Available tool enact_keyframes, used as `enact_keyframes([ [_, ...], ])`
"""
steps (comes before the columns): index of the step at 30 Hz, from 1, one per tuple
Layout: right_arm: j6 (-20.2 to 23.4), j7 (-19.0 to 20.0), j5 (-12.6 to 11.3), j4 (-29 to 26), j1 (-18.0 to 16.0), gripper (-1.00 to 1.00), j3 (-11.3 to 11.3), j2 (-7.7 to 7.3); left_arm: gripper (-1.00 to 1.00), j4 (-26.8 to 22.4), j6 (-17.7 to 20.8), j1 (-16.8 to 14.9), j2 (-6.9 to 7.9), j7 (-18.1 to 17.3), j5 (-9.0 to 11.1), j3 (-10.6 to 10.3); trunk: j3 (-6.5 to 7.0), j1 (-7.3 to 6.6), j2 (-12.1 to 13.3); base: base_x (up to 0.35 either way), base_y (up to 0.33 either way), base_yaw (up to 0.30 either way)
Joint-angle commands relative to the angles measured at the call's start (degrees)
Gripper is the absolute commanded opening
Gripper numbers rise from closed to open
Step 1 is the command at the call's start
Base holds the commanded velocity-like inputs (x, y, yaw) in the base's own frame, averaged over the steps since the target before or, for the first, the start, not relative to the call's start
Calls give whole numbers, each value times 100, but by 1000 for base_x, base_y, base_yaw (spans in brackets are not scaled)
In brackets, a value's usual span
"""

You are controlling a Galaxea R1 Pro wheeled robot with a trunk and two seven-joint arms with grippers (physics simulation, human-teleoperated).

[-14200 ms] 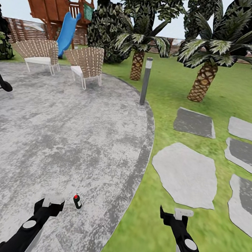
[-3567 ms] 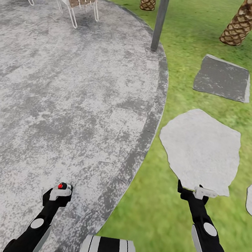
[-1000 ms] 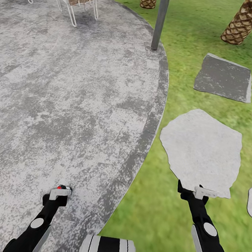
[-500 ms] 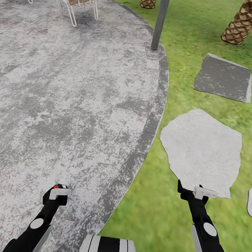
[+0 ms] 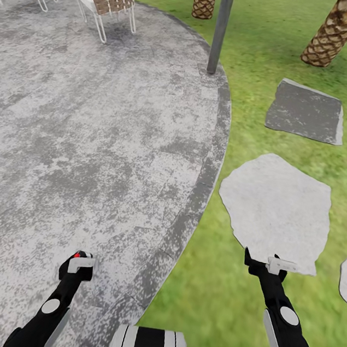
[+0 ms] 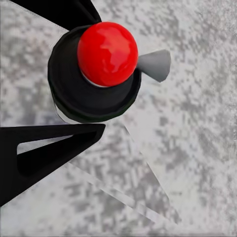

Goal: In the garden, pick up the pesticide atomizer on the floor and spray pesticide onto both trees until each tree trunk is fully covered.

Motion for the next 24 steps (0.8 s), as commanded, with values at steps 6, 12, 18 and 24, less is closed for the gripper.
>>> enact_keyframes([
  [6,0,0,-1,1,0,100,0,0,-100,1,2,0,0,-15,1,0,134,-15,8,0,0,0],
  [12,6,0,4,2,0,100,0,0,-100,2,2,-1,0,-28,1,0,267,-31,16,0,0,0],
  [18,9,0,-5,-12,0,100,0,5,-100,2,7,-1,0,-29,1,0,400,-46,24,0,0,0],
  [24,-6,-2,-3,-116,0,100,2,44,-100,10,27,-7,0,-20,1,-10,532,-62,32,0,0,0],
])
